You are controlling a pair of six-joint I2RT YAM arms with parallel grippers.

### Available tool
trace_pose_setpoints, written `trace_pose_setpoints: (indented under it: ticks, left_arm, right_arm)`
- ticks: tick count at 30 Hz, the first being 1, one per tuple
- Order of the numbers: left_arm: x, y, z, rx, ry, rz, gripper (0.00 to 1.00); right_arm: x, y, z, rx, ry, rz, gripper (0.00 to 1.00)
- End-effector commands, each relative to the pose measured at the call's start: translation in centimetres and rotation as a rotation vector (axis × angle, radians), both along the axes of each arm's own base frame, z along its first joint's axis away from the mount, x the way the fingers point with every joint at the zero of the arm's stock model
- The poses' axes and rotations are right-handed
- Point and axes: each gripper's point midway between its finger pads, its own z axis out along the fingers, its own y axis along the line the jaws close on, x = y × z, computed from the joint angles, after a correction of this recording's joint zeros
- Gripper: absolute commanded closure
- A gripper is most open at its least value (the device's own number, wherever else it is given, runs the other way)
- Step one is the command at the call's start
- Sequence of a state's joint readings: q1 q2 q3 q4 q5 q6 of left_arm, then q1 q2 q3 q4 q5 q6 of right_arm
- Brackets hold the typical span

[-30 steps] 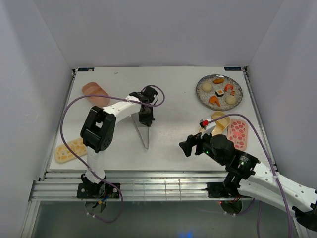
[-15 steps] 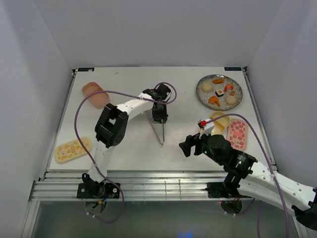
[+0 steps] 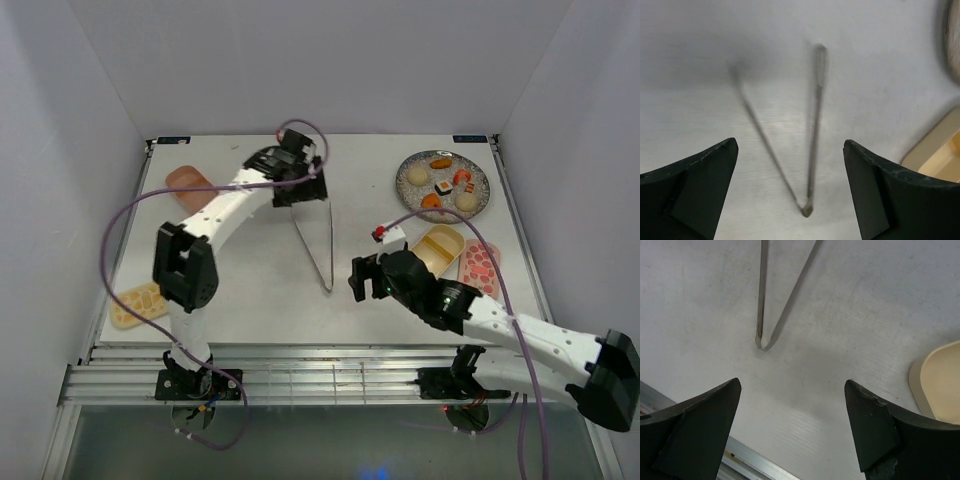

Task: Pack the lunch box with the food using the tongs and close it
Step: Pick up the clamp at the center of the board.

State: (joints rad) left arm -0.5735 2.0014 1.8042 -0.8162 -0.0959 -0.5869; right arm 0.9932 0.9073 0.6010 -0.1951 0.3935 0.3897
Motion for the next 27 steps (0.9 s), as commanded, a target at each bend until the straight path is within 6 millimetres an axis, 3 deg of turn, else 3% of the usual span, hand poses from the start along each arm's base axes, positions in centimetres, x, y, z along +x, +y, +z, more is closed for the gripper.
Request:
trace_pose_setpoints:
  ticks: [1,2,3,4,5,6,7,8,9,11,12,14,15,20,22,27]
  left_arm:
    - [0.9,10.3,7.6,0.062,-0.162,0.225,0.02]
    - [1.1,12.6,8.4,0.055,-0.184,0.273,0.02]
    - [0.7,13.7,9.2,0.046,-0.208,0.285,0.02]
    - [-0.7,14.9,10.5,0.038,-0.242,0.290,0.02]
    - [-0.9,15.8,11.4,0.032,-0.276,0.302,0.02]
    - [-1.5,16.4,12.1,0.048,-0.301,0.296,0.02]
    - [-2.6,17.5,13.5,0.056,-0.343,0.318,0.02]
    - [-3.2,18.1,14.1,0.060,-0.361,0.327,0.02]
    - [-3.7,18.5,14.7,0.059,-0.381,0.338,0.02]
    - [-5.4,19.4,16.3,0.035,-0.445,0.361,0.02]
    - [-6.0,19.4,16.9,0.013,-0.471,0.357,0.02]
    - [-7.9,18.9,18.2,-0.067,-0.544,0.314,0.02]
    - [-8.5,18.7,18.6,-0.101,-0.568,0.300,0.02]
    - [-11.8,15.6,20.3,-0.336,-0.685,0.145,0.02]
    - [-12.9,14.4,19.1,-0.395,-0.669,0.082,0.02]
    - [-12.7,13.9,16.5,-0.436,-0.655,0.094,0.02]
  right_arm:
    - [3.1,2.8,3.1,0.044,-0.055,-0.065,0.10]
    - [3.6,3.4,2.8,0.025,-0.045,-0.068,0.10]
    - [4.4,4.7,2.3,-0.003,-0.027,-0.069,0.10]
    - [5.0,5.3,2.1,-0.015,-0.022,-0.077,0.10]
    - [5.7,5.7,1.8,-0.027,-0.016,-0.091,0.10]
    - [6.4,6.3,0.2,-0.072,0.010,-0.096,0.10]
    - [7.2,7.4,1.2,-0.051,0.003,-0.098,0.10]
    - [8.0,7.7,1.0,-0.056,0.011,-0.104,0.10]
    - [8.4,8.5,-0.5,-0.081,0.044,-0.089,0.10]
    - [9.5,9.6,-0.3,-0.074,0.046,-0.095,0.10]
    - [9.8,9.9,-1.9,-0.102,0.069,-0.100,0.10]
    - [10.5,10.6,-2.6,-0.110,0.081,-0.107,0.10]
    - [10.6,10.9,-4.3,-0.137,0.105,-0.104,0.10]
    - [11.7,12.0,-7.1,-0.196,0.130,-0.113,0.10]
    - [12.0,12.1,-7.9,-0.214,0.125,-0.104,0.10]
    - [12.4,12.5,-9.1,-0.230,0.138,-0.124,0.10]
